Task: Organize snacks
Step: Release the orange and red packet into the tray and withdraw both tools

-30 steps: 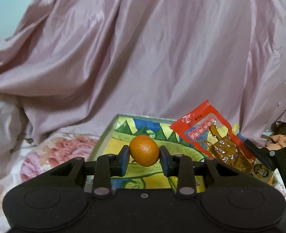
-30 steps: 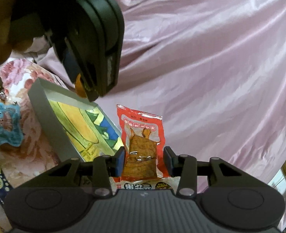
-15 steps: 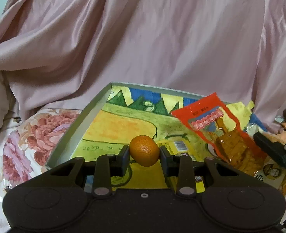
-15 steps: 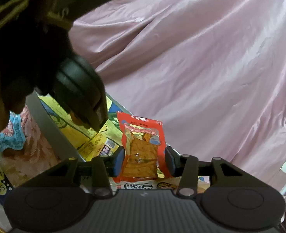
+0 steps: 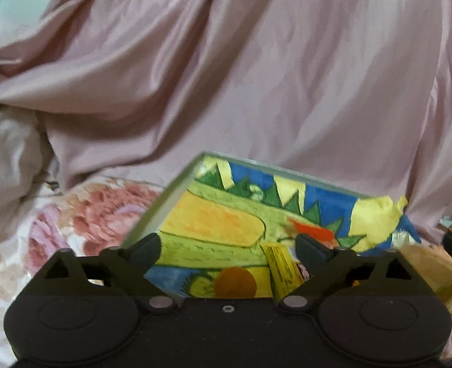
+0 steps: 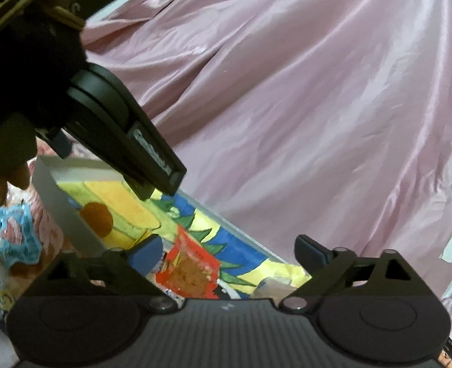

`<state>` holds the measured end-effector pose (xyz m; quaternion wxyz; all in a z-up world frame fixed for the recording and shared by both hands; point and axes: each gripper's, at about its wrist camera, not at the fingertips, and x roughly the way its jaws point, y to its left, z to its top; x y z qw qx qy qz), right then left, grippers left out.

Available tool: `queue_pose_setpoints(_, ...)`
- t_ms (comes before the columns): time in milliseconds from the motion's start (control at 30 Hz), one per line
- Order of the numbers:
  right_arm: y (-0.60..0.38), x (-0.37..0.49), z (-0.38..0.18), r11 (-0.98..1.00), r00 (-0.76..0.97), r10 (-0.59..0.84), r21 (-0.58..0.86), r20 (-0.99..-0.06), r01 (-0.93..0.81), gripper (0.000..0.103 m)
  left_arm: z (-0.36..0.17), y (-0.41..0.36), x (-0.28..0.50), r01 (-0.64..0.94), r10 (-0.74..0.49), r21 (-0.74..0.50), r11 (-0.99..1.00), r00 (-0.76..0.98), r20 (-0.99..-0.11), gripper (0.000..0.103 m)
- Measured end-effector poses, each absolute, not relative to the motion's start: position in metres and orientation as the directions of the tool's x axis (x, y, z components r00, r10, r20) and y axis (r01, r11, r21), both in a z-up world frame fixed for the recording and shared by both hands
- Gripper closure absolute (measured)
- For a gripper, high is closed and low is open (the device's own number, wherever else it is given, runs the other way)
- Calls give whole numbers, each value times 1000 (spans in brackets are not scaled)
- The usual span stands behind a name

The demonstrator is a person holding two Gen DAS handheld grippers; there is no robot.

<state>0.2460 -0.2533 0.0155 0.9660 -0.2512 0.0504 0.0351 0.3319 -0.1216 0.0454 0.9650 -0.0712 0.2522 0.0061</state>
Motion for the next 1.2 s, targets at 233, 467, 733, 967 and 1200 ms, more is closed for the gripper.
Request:
queue_pose_setpoints(233, -263, 220, 31, 920, 999, 40, -389, -29, -48, 0, 70, -105, 304, -73, -7, -179, 981, 911, -412, 1)
queue_pose_setpoints(467, -285, 191, 57, 976, 999, 52, -214, 16, -47, 0, 89, -88, 264, -92, 25, -174, 980, 936, -352, 1)
queue_pose_setpoints(733, -290, 160, 69, 990, 997, 77, -116, -10, -77, 0, 100, -73, 219, -101, 44, -159, 982, 944, -328, 1)
queue_pose_setpoints(967, -293, 116, 65, 996, 996, 80, -22, -40, -81, 0, 96, -61, 177, -102, 50, -143, 984, 943, -329, 1)
queue_pose_setpoints(1200, -297, 72, 61, 993, 993, 105, 64, -48, -102, 0, 83, -51, 130, -98, 55, -122, 988, 947, -317, 1)
